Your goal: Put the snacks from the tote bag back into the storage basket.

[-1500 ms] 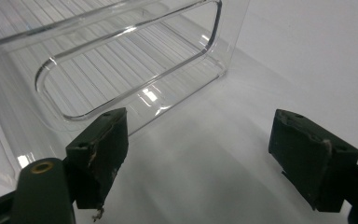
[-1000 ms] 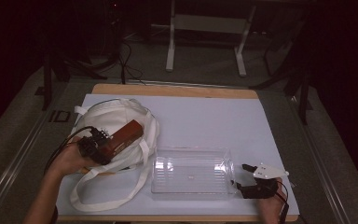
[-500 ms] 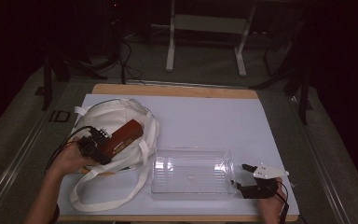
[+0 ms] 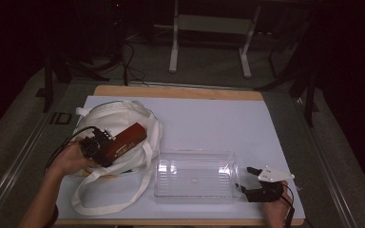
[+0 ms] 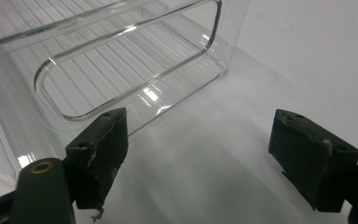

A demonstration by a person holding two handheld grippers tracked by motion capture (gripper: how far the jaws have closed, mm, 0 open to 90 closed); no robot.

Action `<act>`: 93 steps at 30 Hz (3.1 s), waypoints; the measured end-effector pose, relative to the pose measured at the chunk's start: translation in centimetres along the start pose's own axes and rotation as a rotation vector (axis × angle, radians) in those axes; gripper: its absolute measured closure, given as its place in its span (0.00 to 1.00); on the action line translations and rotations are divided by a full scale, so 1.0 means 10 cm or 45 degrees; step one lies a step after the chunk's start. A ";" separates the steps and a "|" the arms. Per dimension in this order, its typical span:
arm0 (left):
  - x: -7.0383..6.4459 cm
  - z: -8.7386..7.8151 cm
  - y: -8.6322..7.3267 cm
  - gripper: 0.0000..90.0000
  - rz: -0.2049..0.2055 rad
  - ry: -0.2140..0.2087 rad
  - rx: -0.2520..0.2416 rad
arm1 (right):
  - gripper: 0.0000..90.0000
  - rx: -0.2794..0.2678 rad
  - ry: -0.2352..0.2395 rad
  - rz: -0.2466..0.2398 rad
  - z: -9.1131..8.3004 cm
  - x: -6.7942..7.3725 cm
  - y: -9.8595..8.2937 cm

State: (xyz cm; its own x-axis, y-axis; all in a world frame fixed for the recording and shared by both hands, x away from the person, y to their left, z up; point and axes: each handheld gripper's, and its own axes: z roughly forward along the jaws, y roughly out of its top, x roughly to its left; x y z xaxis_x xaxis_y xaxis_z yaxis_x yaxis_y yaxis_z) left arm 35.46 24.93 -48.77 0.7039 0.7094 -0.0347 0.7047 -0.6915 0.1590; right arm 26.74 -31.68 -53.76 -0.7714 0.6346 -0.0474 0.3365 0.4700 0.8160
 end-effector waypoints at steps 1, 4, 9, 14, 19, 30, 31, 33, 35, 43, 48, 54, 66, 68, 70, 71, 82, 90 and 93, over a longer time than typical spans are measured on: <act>0.00 -0.01 0.00 0.47 0.008 0.003 0.005 | 0.22 0.000 0.000 0.000 0.00 0.00 0.00; 0.01 -0.03 -0.01 0.48 0.039 0.007 0.003 | 0.22 0.000 0.000 0.000 0.00 0.00 0.00; 0.03 -0.06 -0.03 0.48 0.071 -0.021 -0.004 | 0.22 0.000 0.000 0.000 0.00 0.00 0.00; 0.01 -0.12 -0.03 0.48 0.111 0.009 -0.035 | 0.22 0.000 0.000 0.000 0.00 0.00 0.00; 0.02 -0.23 -0.08 0.48 0.124 0.030 -0.097 | 0.22 0.000 0.000 0.000 0.00 0.00 0.00; 0.09 -0.44 -0.23 0.48 0.111 0.039 -0.148 | 0.22 -0.001 -0.002 0.000 0.00 0.00 0.00; 0.09 -0.46 -0.23 0.48 0.115 0.044 -0.147 | 0.22 -0.001 -0.003 -0.001 0.00 0.00 0.00; 0.08 -0.49 -0.24 0.48 0.124 0.046 -0.150 | 0.22 -0.001 -0.003 -0.001 0.00 0.00 0.00; 0.06 -0.53 -0.24 0.48 0.140 0.049 -0.155 | 0.22 -0.001 -0.003 -0.001 0.00 0.00 0.00; -0.05 -0.64 -0.18 0.48 0.206 0.073 -0.170 | 0.22 -0.001 -0.004 -0.001 0.00 0.00 0.00; -0.15 -0.70 -0.12 0.48 0.263 0.073 -0.181 | 0.22 -0.001 -0.003 -0.001 0.00 0.00 0.00; -0.22 -0.79 -0.07 0.48 0.309 0.099 -0.177 | 0.22 -0.001 -0.003 -0.001 0.00 0.00 0.00; -0.29 -0.98 -0.09 0.48 0.349 0.079 -0.265 | 0.22 -0.011 -0.005 0.004 -0.01 -0.01 0.00; -0.32 -1.00 -0.07 0.48 0.364 0.081 -0.274 | 0.22 -0.014 -0.005 0.005 -0.01 -0.01 0.00; -0.35 -1.01 -0.05 0.48 0.384 0.077 -0.277 | 0.22 -0.017 -0.004 0.012 -0.01 -0.01 0.00; -0.37 -1.02 -0.04 0.48 0.395 0.082 -0.278 | 0.22 -0.021 -0.003 0.017 -0.01 -0.02 -0.01; -0.57 -1.02 0.12 0.48 0.496 0.059 -0.274 | 0.21 -0.057 0.008 0.038 -0.04 -0.04 -0.02; -0.66 -0.99 0.19 0.48 0.538 0.061 -0.263 | 0.20 -0.056 0.010 0.038 -0.04 -0.04 -0.02; -0.69 -0.98 0.21 0.48 0.554 0.055 -0.247 | 0.20 -0.057 0.010 0.039 -0.04 -0.04 -0.02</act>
State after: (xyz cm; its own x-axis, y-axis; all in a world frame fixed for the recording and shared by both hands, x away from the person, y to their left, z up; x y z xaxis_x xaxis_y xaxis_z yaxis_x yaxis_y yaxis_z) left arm 31.20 19.96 -38.55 0.9228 0.3673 0.1161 0.3126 -0.8902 0.3313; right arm 26.79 -32.28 -53.64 -0.7655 0.6432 -0.0173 0.3357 0.4222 0.8420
